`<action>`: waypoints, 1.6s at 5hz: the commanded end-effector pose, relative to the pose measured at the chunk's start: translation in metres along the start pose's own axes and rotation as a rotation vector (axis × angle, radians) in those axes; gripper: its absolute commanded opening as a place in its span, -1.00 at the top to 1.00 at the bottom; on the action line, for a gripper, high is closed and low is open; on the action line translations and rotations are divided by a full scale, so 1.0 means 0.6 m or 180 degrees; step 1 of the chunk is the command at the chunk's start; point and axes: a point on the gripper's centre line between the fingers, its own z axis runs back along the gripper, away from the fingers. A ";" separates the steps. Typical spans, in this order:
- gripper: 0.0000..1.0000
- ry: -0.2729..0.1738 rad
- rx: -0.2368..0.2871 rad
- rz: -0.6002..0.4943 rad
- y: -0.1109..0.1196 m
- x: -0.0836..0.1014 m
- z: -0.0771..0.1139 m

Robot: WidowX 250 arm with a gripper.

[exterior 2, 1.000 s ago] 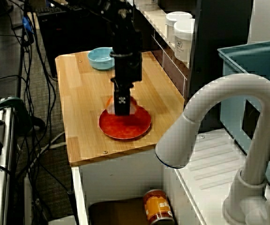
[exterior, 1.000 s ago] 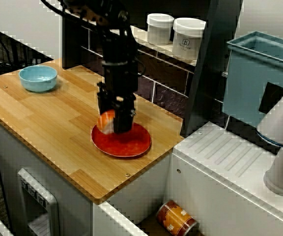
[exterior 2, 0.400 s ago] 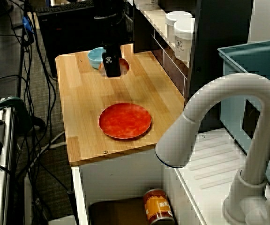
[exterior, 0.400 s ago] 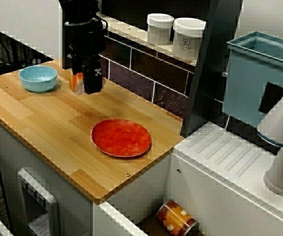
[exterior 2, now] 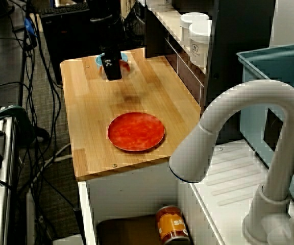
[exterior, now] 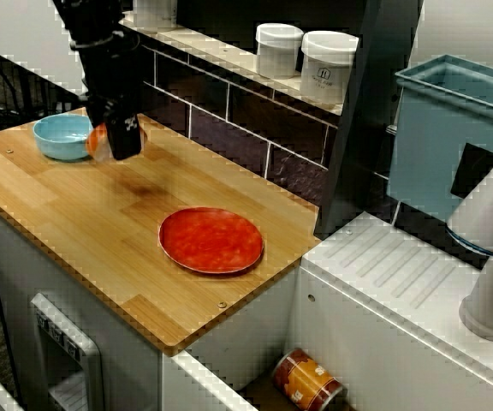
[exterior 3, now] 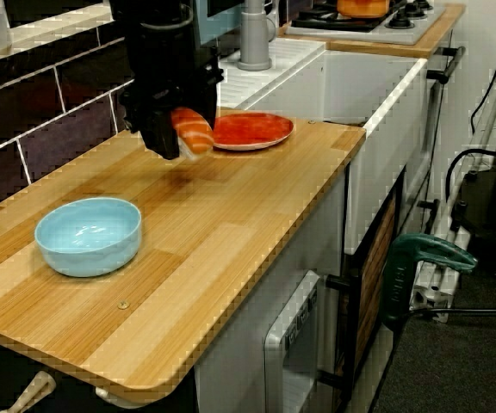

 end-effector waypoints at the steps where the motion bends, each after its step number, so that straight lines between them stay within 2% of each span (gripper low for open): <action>1: 1.00 -0.0053 0.0198 -0.0239 -0.016 0.018 0.005; 4: 1.00 0.0117 0.0234 -0.0368 -0.036 0.009 -0.034; 5: 1.00 0.0164 0.0294 -0.0391 -0.043 0.007 -0.049; 6: 1.00 0.0197 0.0290 -0.0325 -0.038 0.006 -0.054; 7: -1.00 0.0228 0.0280 -0.0283 -0.029 0.004 -0.050; 8: -1.00 0.0232 0.0217 -0.0305 -0.029 0.003 -0.032</action>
